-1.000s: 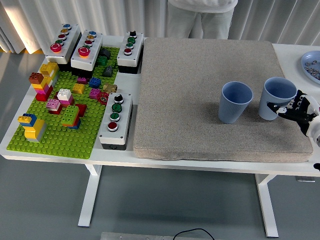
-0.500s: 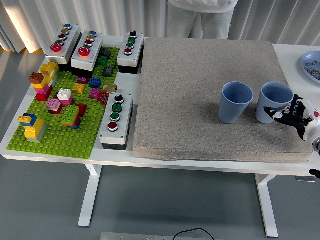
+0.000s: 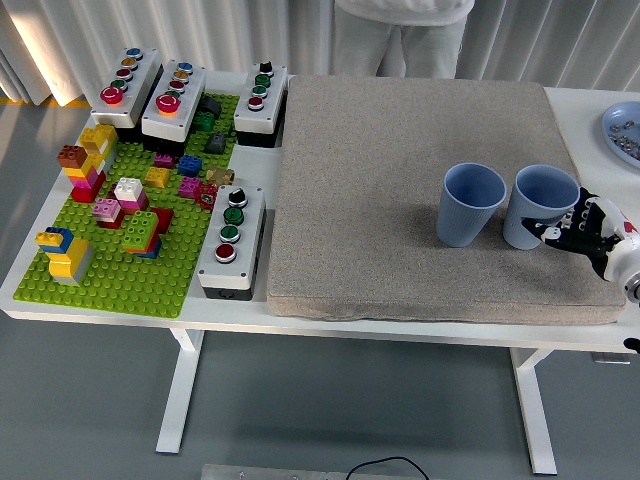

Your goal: Pick cup pour cup place

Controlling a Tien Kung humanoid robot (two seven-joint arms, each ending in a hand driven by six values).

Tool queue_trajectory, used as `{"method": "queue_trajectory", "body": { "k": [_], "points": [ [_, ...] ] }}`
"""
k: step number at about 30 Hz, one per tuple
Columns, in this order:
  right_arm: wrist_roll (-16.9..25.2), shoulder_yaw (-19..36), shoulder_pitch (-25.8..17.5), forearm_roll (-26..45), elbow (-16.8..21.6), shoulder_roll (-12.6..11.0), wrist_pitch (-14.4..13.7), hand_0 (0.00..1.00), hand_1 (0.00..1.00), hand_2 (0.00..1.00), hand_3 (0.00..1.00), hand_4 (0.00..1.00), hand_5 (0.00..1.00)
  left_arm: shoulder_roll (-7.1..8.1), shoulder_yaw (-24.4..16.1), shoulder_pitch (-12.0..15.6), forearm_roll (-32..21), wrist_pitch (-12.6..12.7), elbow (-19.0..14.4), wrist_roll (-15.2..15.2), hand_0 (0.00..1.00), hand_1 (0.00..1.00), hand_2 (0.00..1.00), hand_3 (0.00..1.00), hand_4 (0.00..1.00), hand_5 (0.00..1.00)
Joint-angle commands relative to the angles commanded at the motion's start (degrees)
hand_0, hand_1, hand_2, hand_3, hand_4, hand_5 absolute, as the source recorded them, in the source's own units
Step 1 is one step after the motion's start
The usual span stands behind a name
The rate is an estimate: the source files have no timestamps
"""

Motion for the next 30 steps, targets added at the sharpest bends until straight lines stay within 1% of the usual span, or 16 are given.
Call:
{"method": "queue_trajectory", "body": {
  "k": [3, 4, 12, 15, 16, 17, 30],
  "points": [
    [0.09, 0.14, 0.04, 0.01, -0.06, -0.08, 0.32, 0.835, 0.772, 0.755, 0.778, 0.661, 0.045, 0.0, -0.1, -0.03, 0.05, 0.01, 0.0, -0.02, 0.722, 0.77, 0.823, 0.661, 0.506, 0.943],
    [0.0, 0.21, 0.06, 0.02, -0.14, -0.1, 0.43, 0.859, 0.805, 0.837, 0.876, 0.771, 0.166, 0.0, -0.07, -0.04, 0.01, 0.01, 0.0, -0.02, 0.723, 0.77, 0.823, 0.662, 0.506, 0.944],
    [-0.51, 0.41, 0.24, 0.15, -0.34, -0.15, 1.06, 0.86, 0.813, 0.851, 0.888, 0.778, 0.173, -0.02, -0.27, -0.02, 0.12, 0.03, 0.0, -0.01, 0.723, 0.77, 0.822, 0.661, 0.506, 0.946],
    [-0.84, 0.66, 0.25, -0.09, -0.36, -0.22, 2.21, 0.86, 0.813, 0.851, 0.888, 0.778, 0.173, -0.04, -0.31, -0.05, 0.16, 0.02, 0.0, -0.01, 0.723, 0.77, 0.822, 0.661, 0.506, 0.946],
    [-0.89, 0.69, 0.25, -0.12, -0.36, -0.23, 2.35, 0.879, 0.839, 0.911, 0.903, 0.783, 0.175, -0.04, -0.32, -0.06, 0.16, 0.02, 0.0, -0.01, 0.723, 0.77, 0.822, 0.662, 0.506, 0.945],
    [-0.99, 0.74, 0.24, -0.28, -0.29, -0.28, 2.79, 0.879, 0.839, 0.911, 0.903, 0.783, 0.175, -0.04, -0.36, -0.07, 0.2, 0.02, 0.0, -0.01, 0.723, 0.77, 0.822, 0.662, 0.506, 0.945],
    [-0.8, 1.37, 0.5, 0.49, -0.45, -0.48, 2.65, 0.88, 0.839, 0.918, 0.919, 0.783, 0.178, -0.04, -0.49, -0.03, 0.35, -0.01, 0.0, 0.06, 0.723, 0.77, 0.822, 0.661, 0.507, 0.945]
  ]
}}
